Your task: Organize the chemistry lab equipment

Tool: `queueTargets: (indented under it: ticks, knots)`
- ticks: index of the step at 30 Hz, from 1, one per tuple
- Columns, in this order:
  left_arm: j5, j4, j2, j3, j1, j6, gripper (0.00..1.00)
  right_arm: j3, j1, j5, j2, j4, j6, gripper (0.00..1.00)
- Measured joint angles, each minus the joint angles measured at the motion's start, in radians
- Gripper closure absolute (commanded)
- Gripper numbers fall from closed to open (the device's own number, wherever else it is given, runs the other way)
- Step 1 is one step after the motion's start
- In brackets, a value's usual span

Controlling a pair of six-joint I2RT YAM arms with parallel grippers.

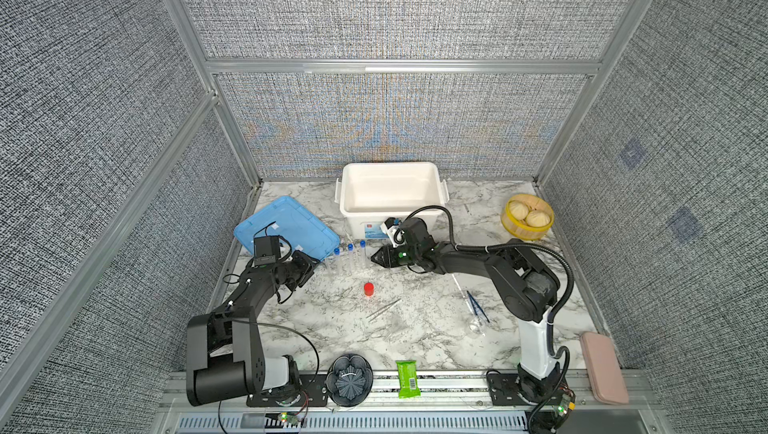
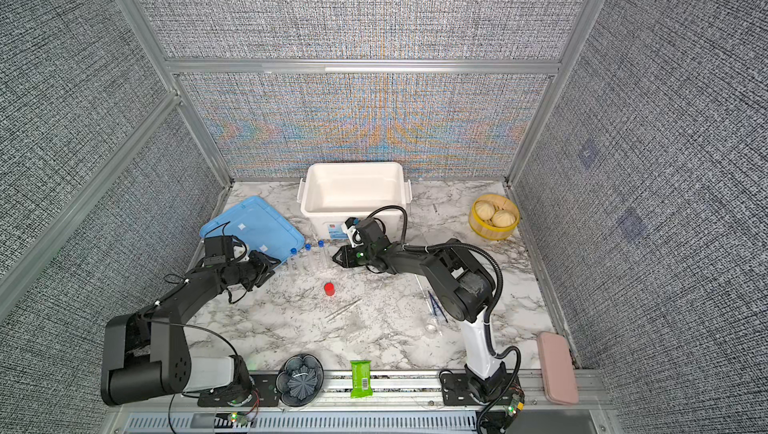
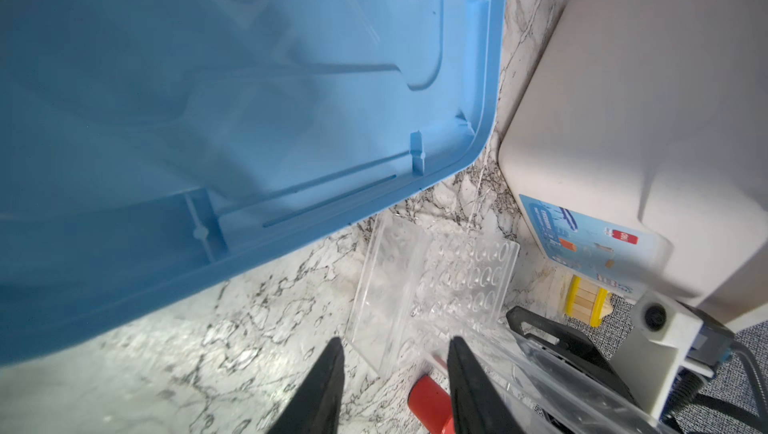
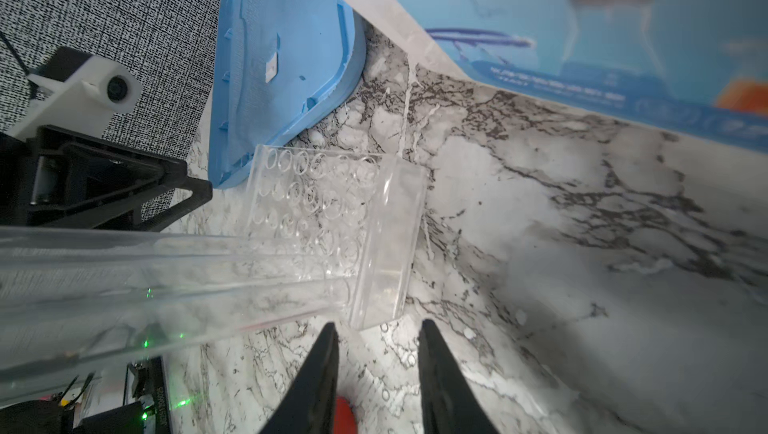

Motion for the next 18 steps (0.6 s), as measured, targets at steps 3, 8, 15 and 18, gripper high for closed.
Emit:
queueTargets:
  ticks: [3,8,15,18]
  knots:
    - [0.012,0.017,0.018,0.003,-0.006,0.000,0.60,0.011,0.004,0.000,0.014,0.005,0.006,0.70]
    - [0.023,0.031,0.023,0.005,-0.007,0.000,0.60,0.023,0.013,0.000,0.035,0.004,0.023,0.73]
    - [0.037,0.042,0.039,0.005,-0.012,0.000,0.60,0.026,0.024,0.005,0.046,0.004,0.026,0.78]
    - [0.042,0.045,0.050,0.005,-0.014,0.000,0.61,0.026,0.029,0.005,0.048,0.004,0.030,0.80]
